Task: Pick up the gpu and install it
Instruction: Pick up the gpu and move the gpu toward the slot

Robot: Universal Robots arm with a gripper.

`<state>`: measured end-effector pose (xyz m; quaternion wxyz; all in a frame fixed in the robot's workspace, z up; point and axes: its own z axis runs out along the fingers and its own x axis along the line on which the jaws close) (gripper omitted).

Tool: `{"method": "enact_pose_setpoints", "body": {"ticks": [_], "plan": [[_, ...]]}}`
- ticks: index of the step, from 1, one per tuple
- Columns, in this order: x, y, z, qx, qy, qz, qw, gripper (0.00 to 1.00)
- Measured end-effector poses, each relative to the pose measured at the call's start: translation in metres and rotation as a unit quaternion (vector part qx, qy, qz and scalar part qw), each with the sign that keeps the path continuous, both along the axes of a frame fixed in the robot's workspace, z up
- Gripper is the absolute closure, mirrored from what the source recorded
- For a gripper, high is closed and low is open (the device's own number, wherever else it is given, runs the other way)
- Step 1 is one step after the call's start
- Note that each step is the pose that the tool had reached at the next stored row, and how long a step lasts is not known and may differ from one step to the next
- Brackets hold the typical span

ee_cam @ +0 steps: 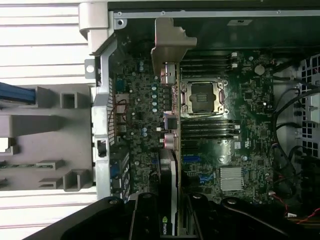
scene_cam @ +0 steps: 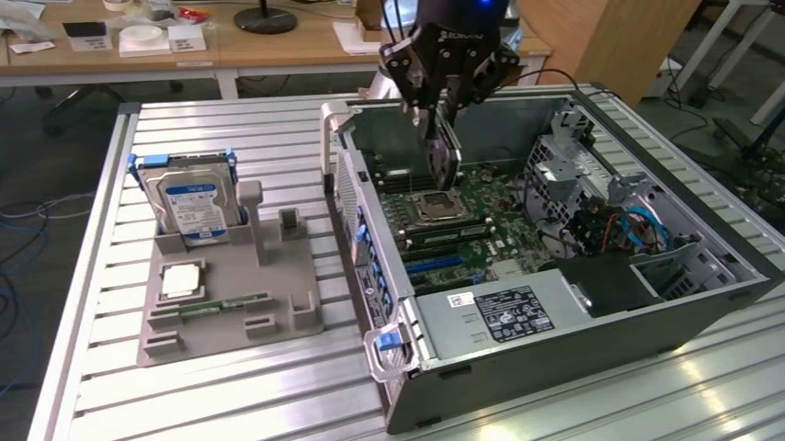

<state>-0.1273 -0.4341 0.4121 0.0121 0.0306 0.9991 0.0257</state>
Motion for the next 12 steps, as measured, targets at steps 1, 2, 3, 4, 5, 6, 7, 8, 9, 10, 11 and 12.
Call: {"method": "enact_pose_setpoints", "body": {"ticks": [1,2,3,4,5,6,7,8,9,10,11,12], "plan": [[0.003,0.0000,0.0000,0.0000,0.0000,0.000,1.0000,0.73],[0.006,0.0000,0.0000,0.0000,0.0000,0.000,1.0000,0.73],[0.008,0.0000,0.0000,0.0000,0.0000,0.000,1.0000,0.73],[0.010,0.0000,0.0000,0.0000,0.0000,0.000,1.0000,0.73],[0.013,0.0000,0.0000,0.0000,0.0000,0.000,1.0000,0.73],[0.014,0.0000,0.0000,0.0000,0.0000,0.000,1.0000,0.73],[0.016,0.0000,0.0000,0.0000,0.0000,0.000,1.0000,0.73],[0.018,0.0000,0.0000,0.0000,-0.0001,0.000,1.0000,0.73],[0.019,0.0000,0.0000,0.0000,0.0000,0.000,1.0000,0.73],[0.019,-0.0001,0.0000,0.0000,0.0000,0.000,1.0000,0.73],[0.019,-0.0001,0.0000,0.0000,0.0000,0.000,1.0000,0.73],[0.019,0.0000,0.0000,0.0000,0.0000,0.000,1.0000,0.73]]}}
